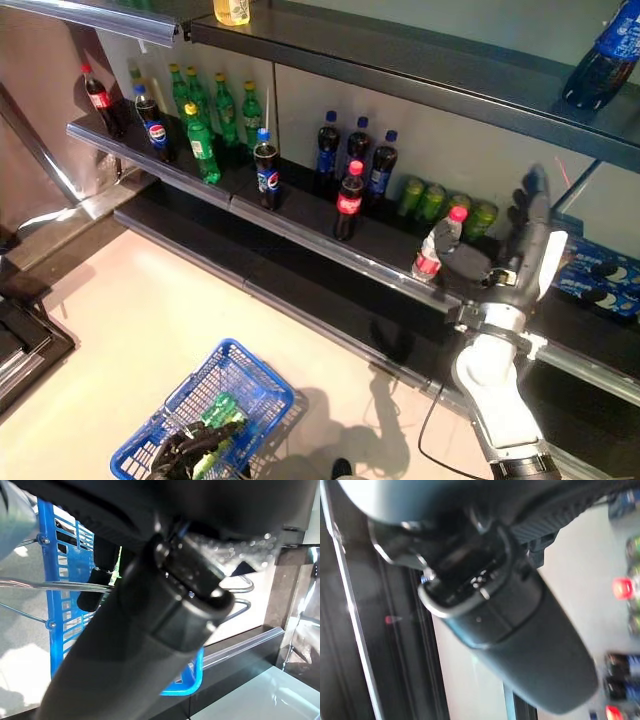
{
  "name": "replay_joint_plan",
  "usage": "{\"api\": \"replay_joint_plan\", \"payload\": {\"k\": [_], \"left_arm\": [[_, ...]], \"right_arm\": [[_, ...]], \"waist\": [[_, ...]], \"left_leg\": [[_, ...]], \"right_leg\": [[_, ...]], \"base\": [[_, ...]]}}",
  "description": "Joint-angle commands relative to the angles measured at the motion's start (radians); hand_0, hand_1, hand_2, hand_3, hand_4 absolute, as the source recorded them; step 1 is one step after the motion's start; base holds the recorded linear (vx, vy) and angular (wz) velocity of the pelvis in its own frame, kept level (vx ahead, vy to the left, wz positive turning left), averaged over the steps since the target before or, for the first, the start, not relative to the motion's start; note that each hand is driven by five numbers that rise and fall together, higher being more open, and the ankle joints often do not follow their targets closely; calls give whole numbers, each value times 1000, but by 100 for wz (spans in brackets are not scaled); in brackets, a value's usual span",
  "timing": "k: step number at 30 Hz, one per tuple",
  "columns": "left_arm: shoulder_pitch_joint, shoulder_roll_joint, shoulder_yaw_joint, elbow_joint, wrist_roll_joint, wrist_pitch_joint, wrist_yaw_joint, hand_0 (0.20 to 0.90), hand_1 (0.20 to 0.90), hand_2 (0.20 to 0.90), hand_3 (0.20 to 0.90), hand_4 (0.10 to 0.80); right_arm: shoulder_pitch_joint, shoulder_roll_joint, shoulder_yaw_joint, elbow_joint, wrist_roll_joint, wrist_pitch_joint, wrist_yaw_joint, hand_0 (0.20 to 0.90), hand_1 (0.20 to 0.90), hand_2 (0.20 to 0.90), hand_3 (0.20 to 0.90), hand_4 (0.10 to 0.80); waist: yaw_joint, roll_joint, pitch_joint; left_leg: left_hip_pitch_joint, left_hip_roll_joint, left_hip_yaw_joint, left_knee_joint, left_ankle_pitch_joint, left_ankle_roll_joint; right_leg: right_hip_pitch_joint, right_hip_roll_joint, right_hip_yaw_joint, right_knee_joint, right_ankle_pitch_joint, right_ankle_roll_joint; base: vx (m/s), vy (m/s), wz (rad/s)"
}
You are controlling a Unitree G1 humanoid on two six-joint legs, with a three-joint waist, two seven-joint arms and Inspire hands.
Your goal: Pick up the drink and place into the basket.
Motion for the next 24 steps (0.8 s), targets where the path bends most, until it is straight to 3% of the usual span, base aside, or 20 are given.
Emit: {"api": "replay_joint_plan", "payload": {"k": [1,7,13,24], "left_arm": [[27,94,-61,-9,72,-92,-8,300,300,300,200,100],[-33,107,-94,-41,21,-98,0,300,300,300,200,100],[-73,109,-127,-87,-19,-115,7,300,300,300,200,100],[-186,128,-180,-134,-82,-144,40,300,300,300,200,100]], "right_arm": [[-173,0,-77,-15,-34,-66,-121,900,900,900,900,800],[-282,25,-64,61,-81,-96,-263,900,900,900,900,800],[-354,29,-18,99,-36,-90,-243,900,900,900,900,800],[-534,-10,3,215,41,-120,-235,900,900,900,900,800]], "waist": [[41,11,12],[38,28,110],[32,44,194],[27,67,330]], "left_leg": [[-48,11,-62,153,-114,-11],[-152,-1,-89,251,-124,-7],[-223,-12,-113,314,-125,2],[-356,-32,-129,360,-101,16]], "right_leg": [[-84,-53,-32,141,-50,39],[-166,-50,-29,213,-67,14],[-224,-49,-17,261,-71,-5],[-340,-49,-22,298,-52,-17]], "base": [[-20,-25,3],[-146,-28,9],[-102,-7,1],[-118,-21,-4]]}}
